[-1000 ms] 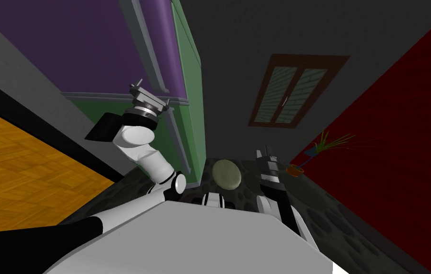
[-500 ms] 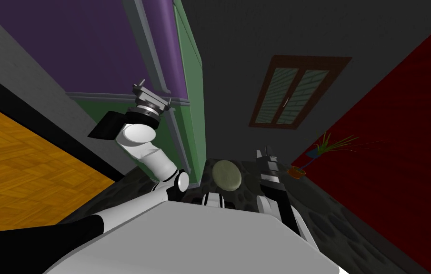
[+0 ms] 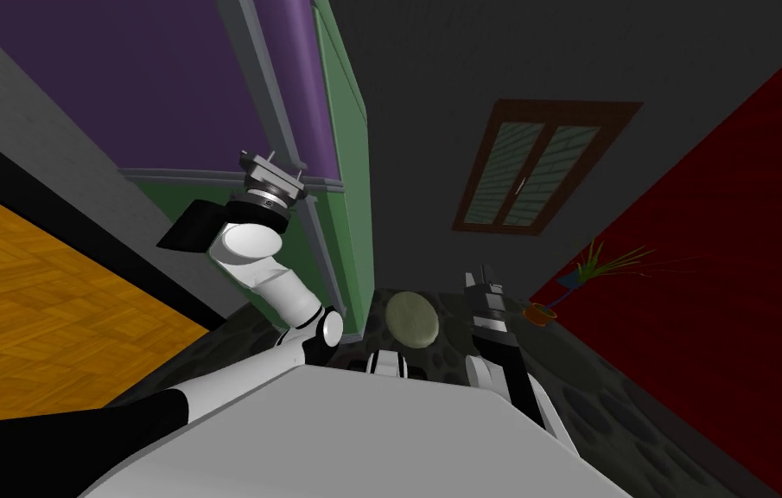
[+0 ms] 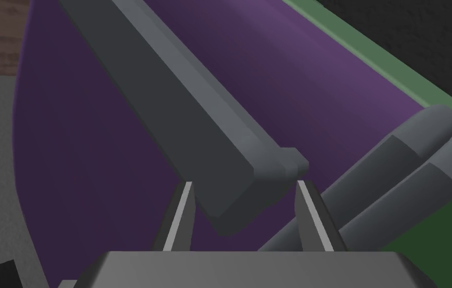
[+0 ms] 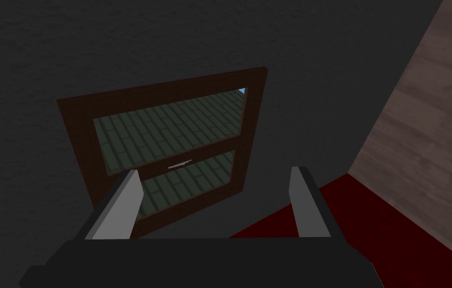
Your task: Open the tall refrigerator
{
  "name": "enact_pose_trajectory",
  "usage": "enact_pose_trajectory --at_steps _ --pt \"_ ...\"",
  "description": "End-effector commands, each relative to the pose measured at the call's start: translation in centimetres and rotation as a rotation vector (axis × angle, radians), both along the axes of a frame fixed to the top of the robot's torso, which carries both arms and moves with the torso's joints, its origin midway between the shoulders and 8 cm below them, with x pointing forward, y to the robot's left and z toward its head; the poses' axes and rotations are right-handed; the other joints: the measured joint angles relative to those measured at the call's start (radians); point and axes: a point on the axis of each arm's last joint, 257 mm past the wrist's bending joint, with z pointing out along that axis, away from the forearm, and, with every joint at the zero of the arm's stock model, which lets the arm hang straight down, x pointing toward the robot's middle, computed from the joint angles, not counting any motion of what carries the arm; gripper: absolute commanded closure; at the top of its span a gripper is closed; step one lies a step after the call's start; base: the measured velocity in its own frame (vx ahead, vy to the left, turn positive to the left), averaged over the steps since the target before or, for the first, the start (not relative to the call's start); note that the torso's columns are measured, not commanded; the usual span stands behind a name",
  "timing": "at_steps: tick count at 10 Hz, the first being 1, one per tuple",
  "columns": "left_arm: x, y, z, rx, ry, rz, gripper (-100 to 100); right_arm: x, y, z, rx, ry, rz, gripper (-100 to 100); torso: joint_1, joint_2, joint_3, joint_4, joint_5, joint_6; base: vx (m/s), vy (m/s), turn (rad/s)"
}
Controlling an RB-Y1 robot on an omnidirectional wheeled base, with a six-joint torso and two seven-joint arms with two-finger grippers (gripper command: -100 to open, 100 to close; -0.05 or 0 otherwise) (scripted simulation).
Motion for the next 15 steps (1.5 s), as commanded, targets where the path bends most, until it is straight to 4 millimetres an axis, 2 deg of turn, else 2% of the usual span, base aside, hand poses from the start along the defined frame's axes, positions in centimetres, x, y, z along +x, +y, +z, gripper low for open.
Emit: enact_pose_trajectory --at_steps 1,2,3,8,15 --pt "0.0 0.2 -1.4 -0.002 0.006 0.006 100 0.0 0.0 0.0 0.000 0.000 0.000 0 0.000 -0.001 -0.001 0.001 0.000 -0.001 -0.055 0.002 -0.037" --pt "-0.1 0.2 -1.0 -0.001 0.005 0.005 100 0.0 0.0 0.0 0.000 0.000 0.000 0 0.000 -0.001 -0.001 0.001 -0.001 -0.001 -0.026 0.000 -0.007" --pt "-0.2 0.6 -0.4 0.026 0.001 0.023 -100 0.0 0.0 0.0 0.000 0.000 0.000 0 0.000 -0.002 -0.002 0.002 -0.001 -0.002 -0.011 -0.001 0.008" --pt "1.1 1.3 1.6 0.080 0.022 0.045 -100 0.0 0.0 0.0 0.000 0.000 0.000 0 -0.001 0.001 0.000 0.003 -0.001 -0.001 -0.017 -0.002 0.017" --pt "6.6 0.7 2.3 0.041 0.121 -0.023 -100 0.0 0.0 0.0 0.000 0.000 0.000 0 0.000 0.000 -0.002 0.005 -0.003 -0.001 -0.040 -0.003 0.033"
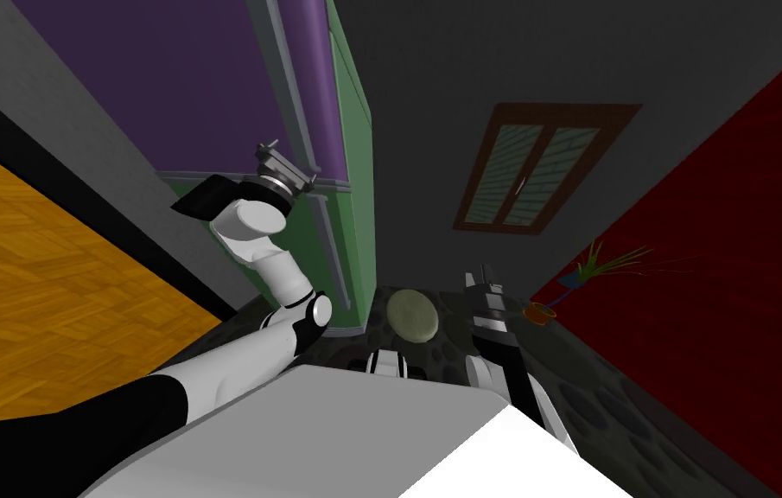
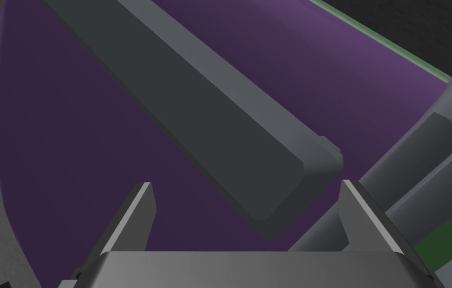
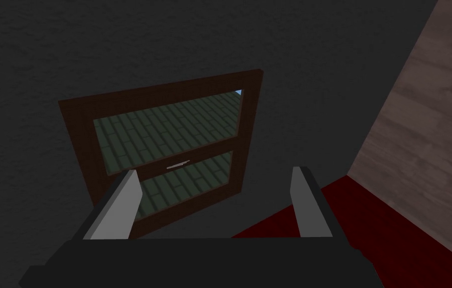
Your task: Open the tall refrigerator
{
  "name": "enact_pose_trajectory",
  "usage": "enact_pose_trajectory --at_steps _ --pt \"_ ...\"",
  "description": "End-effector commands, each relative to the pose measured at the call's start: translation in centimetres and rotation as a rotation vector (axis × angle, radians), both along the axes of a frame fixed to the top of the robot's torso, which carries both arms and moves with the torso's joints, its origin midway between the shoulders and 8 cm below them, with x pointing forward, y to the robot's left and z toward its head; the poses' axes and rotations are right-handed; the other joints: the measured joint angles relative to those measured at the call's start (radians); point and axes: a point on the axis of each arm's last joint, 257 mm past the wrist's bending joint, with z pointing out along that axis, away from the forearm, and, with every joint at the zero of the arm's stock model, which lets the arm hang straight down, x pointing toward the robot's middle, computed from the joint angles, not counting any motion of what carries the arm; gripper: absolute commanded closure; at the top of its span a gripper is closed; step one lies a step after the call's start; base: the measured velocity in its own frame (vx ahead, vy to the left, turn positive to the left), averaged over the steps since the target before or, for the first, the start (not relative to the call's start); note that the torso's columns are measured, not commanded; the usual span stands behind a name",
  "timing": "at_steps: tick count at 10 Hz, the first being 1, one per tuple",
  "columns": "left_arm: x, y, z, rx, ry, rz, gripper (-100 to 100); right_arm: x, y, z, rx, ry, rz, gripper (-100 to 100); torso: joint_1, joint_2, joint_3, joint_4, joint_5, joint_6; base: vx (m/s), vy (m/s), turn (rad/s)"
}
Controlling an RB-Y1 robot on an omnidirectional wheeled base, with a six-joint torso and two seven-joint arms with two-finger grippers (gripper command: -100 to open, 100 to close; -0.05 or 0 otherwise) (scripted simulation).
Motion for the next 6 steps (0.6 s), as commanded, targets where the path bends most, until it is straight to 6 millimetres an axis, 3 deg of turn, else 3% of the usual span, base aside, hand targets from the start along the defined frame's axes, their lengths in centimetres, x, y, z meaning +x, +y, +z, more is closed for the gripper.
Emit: enact_pose_trajectory --at_steps 1,6 --pt "2.3 -0.6 0.2 -0.028 0.043 -0.035 -100 0.0 0.0 0.0 0.000 0.000 0.000 0 0.000 -0.001 -0.001 0.000 0.000 0.000 -0.048 -0.005 0.032" --pt "6.2 -2.1 0.2 -0.073 0.127 -0.093 -100 0.0 0.0 0.0 0.000 0.000 0.000 0 -0.004 -0.002 -0.001 -0.001 -0.001 0.001 -0.042 -0.001 0.034"
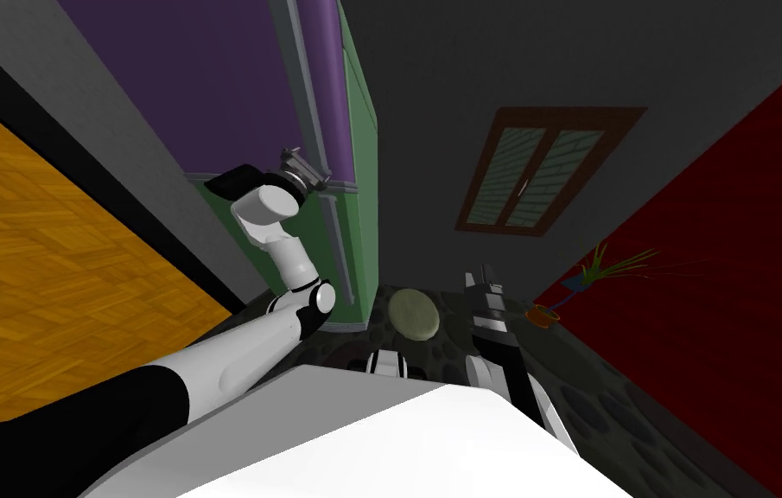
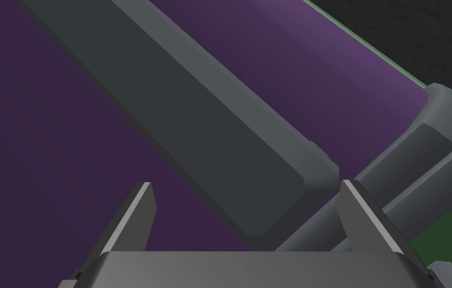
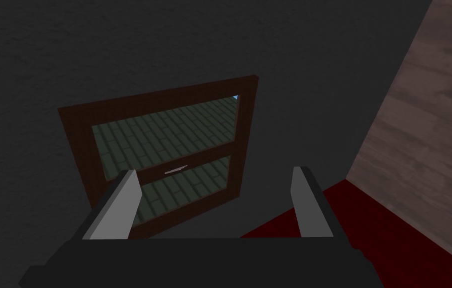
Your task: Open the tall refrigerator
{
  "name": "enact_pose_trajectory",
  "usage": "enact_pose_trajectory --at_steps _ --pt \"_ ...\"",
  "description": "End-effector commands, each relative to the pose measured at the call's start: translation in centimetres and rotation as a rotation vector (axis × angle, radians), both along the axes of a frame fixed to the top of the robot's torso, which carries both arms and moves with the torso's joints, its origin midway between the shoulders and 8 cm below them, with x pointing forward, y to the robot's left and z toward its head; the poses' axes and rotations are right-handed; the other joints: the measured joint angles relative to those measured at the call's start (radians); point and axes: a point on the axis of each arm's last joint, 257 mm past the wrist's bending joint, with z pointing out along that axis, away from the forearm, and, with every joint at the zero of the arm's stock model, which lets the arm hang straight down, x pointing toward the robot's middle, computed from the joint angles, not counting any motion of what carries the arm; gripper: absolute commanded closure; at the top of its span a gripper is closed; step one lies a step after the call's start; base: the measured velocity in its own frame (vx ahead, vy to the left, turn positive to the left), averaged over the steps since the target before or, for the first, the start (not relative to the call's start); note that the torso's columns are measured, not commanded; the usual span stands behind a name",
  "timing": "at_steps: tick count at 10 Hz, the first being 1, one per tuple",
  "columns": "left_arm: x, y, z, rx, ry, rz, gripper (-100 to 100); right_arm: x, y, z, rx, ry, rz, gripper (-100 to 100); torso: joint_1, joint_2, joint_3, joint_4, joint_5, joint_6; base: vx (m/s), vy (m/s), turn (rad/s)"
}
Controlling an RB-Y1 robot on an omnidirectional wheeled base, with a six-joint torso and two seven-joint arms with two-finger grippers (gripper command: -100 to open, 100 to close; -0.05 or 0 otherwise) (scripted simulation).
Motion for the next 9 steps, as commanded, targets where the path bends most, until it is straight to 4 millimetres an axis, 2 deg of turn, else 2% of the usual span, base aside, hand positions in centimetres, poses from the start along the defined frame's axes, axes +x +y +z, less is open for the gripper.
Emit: enact_pose_trajectory --at_steps 1,9 --pt "1.8 -0.8 -0.1 -0.019 0.039 -0.026 -100 0.0 0.0 0.0 0.000 0.000 0.000 0 0.002 0.001 0.001 -0.001 0.002 -0.001 -0.020 -0.005 0.045" --pt "6.8 -3.6 0.0 -0.065 0.177 -0.091 -100 0.0 0.0 0.0 0.000 0.000 0.000 0 -0.002 -0.001 0.000 -0.003 0.000 0.002 -0.038 0.000 0.036"
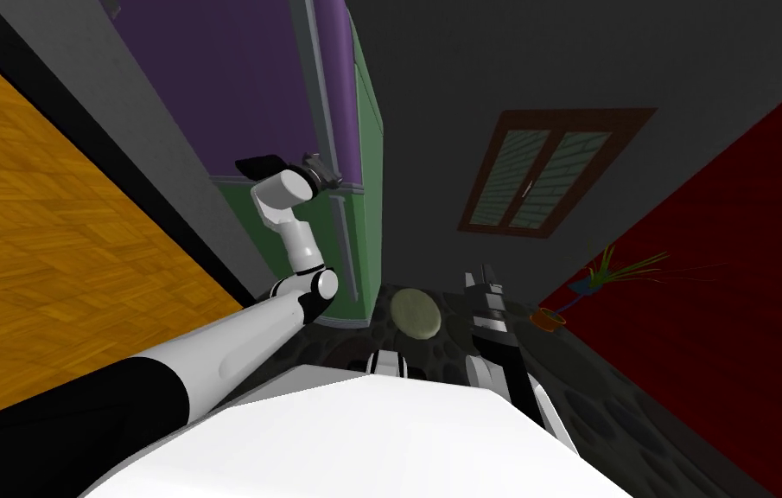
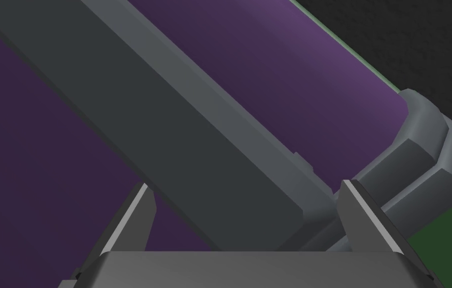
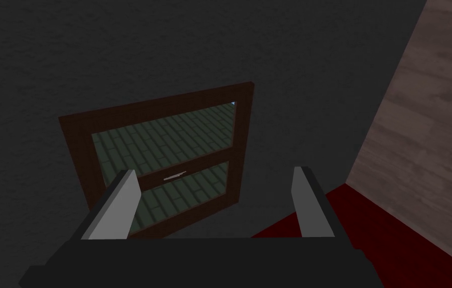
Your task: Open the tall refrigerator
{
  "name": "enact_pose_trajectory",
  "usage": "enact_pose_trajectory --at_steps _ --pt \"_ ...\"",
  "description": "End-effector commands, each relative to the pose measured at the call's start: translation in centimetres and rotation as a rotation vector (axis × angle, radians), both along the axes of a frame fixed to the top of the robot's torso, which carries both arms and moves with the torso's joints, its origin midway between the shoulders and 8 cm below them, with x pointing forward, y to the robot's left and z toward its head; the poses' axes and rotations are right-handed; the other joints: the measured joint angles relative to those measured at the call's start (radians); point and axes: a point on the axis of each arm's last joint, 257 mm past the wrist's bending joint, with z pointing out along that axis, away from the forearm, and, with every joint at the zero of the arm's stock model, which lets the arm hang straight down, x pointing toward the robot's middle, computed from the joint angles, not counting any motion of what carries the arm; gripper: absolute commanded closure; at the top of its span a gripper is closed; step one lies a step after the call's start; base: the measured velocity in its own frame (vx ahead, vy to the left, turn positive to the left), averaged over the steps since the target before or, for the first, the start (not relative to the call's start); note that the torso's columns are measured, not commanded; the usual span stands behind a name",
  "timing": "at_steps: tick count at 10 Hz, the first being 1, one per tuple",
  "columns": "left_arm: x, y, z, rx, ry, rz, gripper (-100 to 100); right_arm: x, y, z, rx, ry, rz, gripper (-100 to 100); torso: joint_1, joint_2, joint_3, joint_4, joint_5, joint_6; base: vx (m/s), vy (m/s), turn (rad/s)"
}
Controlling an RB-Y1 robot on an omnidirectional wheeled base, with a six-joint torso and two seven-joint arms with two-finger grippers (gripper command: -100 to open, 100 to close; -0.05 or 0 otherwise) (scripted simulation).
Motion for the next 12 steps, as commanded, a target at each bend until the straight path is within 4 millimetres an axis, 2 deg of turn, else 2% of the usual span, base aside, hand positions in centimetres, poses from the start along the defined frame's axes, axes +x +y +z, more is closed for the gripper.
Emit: enact_pose_trajectory --at_steps 1,6,12 --pt "1.7 -1.2 -0.7 -0.011 0.055 -0.023 -100 0.0 0.0 0.0 0.000 0.000 0.000 0 0.000 0.000 0.000 0.000 0.000 0.001 -0.035 0.002 0.018" --pt "4.3 -2.8 -0.6 -0.028 0.148 -0.043 -100 0.0 0.0 0.0 0.000 0.000 0.000 0 -0.002 -0.003 -0.002 -0.002 -0.001 0.002 -0.035 -0.001 0.034" --pt "6.9 -3.5 -1.2 -0.043 0.267 -0.040 -100 0.0 0.0 0.0 0.000 0.000 0.000 0 -0.002 -0.004 -0.002 -0.004 0.000 0.002 -0.040 0.000 0.030"
